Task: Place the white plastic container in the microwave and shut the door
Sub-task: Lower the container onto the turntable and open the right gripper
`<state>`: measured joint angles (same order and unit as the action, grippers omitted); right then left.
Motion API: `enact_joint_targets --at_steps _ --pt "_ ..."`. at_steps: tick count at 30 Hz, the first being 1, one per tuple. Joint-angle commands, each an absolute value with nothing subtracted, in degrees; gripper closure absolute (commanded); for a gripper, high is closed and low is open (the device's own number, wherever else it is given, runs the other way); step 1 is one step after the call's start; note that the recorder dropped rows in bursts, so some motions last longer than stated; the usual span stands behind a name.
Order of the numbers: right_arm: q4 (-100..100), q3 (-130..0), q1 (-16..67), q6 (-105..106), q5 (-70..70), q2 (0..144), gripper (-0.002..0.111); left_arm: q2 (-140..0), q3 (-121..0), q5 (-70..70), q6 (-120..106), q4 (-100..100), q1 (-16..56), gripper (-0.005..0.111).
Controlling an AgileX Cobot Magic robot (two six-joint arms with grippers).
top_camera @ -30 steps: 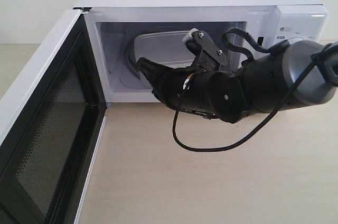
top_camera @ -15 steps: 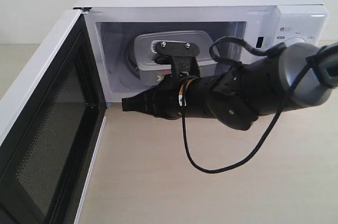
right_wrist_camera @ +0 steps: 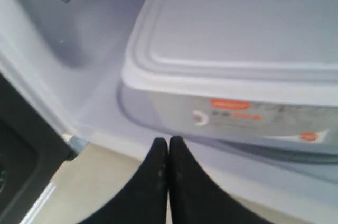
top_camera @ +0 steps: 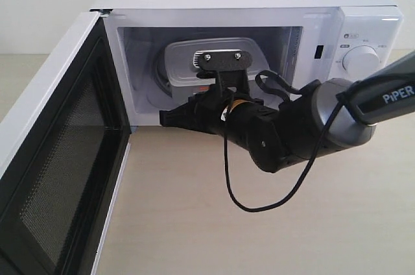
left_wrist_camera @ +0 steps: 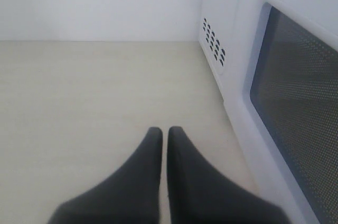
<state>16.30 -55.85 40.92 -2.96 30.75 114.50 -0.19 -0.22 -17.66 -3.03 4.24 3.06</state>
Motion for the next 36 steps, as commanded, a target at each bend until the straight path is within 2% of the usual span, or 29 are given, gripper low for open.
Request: enact_joint_targets --at_steps 1,11,27,36 --pt "21.7 -56.0 40.6 4.2 33.0 115.2 0.108 0.0 0.0 -17.6 -3.1 4.9 3.2 0.102" --pt "24.4 -56.5 39.4 6.3 38.7 117.8 0.108 0.0 0.0 -17.6 -3.1 4.9 3.2 0.102" --pt "24.7 -60.4 36.8 6.7 27.4 117.8 0.108 0.0 0.0 -17.6 -3.1 4.9 3.2 0.102" --pt "24.5 -51.0 42.1 8.3 31.4 111.2 0.108 0.0 0.0 -17.6 -3.1 4.9 3.2 0.102"
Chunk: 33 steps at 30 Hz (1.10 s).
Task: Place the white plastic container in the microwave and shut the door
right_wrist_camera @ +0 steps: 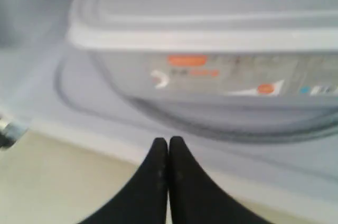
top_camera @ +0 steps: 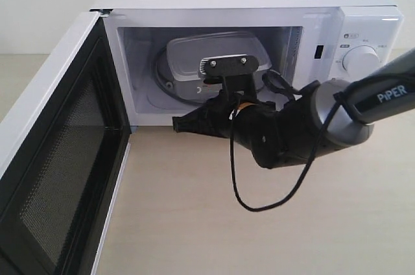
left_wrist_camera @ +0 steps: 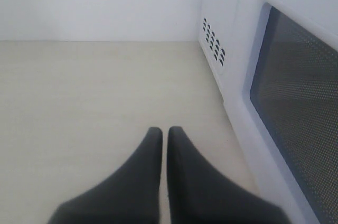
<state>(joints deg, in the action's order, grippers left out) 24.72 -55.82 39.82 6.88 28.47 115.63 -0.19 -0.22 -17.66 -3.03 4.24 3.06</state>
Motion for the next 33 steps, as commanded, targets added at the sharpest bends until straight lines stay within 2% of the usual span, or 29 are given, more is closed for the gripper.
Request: enact_joint_targets --at_steps 1,7,16,20,26,33 --pt "24.5 -49.1 43.0 8.5 32.8 109.8 0.108 0.0 0.0 -17.6 -3.1 4.9 3.2 0.102" --pt "24.9 -37.0 47.0 8.5 40.8 101.2 0.108 0.0 0.0 -17.6 -3.1 4.9 3.2 0.102" --pt "27.8 -18.9 47.4 1.8 49.7 88.8 0.108 0.0 0.0 -17.6 -3.1 4.9 3.2 0.102" --pt "29.1 -5.6 47.4 1.5 58.3 76.3 0.108 0.0 0.0 -17.6 -3.1 4.9 3.2 0.102" --pt "37.3 0.0 47.4 10.9 58.4 63.7 0.108 0.0 0.0 -17.6 -3.1 4.9 3.2 0.102" --pt "42.3 0.0 47.4 17.5 58.3 59.5 0.108 0.0 0.0 -17.6 -3.1 4.9 3.2 0.102"
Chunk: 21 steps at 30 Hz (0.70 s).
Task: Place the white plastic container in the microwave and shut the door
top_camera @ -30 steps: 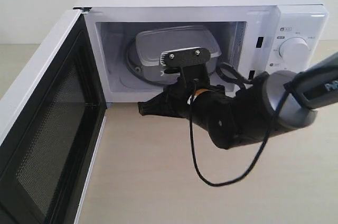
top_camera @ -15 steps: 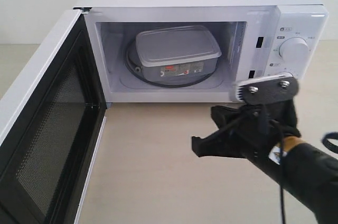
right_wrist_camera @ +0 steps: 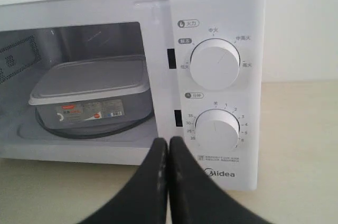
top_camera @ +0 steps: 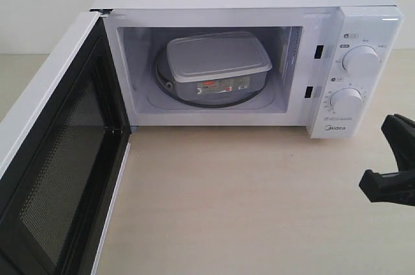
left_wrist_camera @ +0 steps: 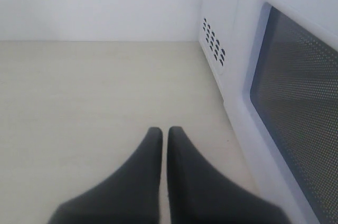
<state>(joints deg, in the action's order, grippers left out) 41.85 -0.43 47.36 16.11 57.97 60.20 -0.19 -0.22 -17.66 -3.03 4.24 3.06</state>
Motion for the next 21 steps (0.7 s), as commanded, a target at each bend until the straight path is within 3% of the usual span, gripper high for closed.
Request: enact_joint_targets --at_steps 1,13,18,21 --pt "42.3 0.0 47.4 17.5 58.3 59.5 0.108 0.0 0.0 -17.6 -3.1 4.9 3.2 0.102" --pt "42.3 0.0 47.4 17.5 58.3 59.5 0.108 0.0 0.0 -14.7 -3.1 4.9 3.2 0.102" --pt "42.9 0.0 47.4 17.5 58.3 59.5 0.108 0.0 0.0 0.7 -3.1 4.9 3.2 0.102" --pt "42.9 0.0 47.4 17.5 58.3 59.5 0.108 0.0 0.0 21.8 -3.1 5.4 3.2 0.102"
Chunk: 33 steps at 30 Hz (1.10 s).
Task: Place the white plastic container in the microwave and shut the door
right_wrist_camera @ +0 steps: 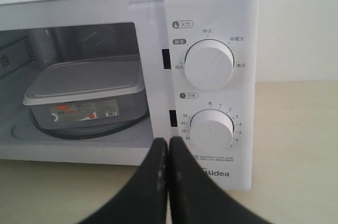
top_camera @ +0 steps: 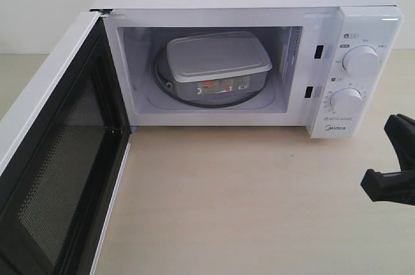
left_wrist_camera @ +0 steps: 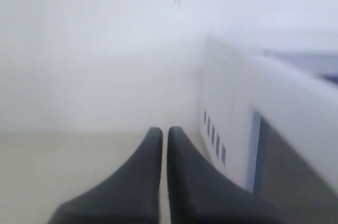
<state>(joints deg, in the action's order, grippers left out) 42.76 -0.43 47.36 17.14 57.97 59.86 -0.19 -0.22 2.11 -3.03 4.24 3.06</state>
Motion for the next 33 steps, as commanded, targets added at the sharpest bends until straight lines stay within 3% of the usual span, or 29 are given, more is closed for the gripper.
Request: enact_joint_targets --at_steps 1,5,10,33 --pt "42.9 0.0 47.4 17.5 58.3 59.5 0.108 0.0 0.0 23.5 -3.1 5.4 3.2 0.102" --pt "42.8 0.0 47.4 17.5 58.5 59.5 0.108 -0.8 -10.8 16.5 -2.6 5.5 3.2 0.102" --pt "42.8 0.0 47.4 17.5 58.5 59.5 0.108 -13.3 -26.5 -8.8 -2.6 5.4 3.2 0.102" --pt "42.8 0.0 47.4 16.6 58.5 59.5 0.108 -17.0 -27.0 -6.0 -2.4 5.5 3.2 0.102"
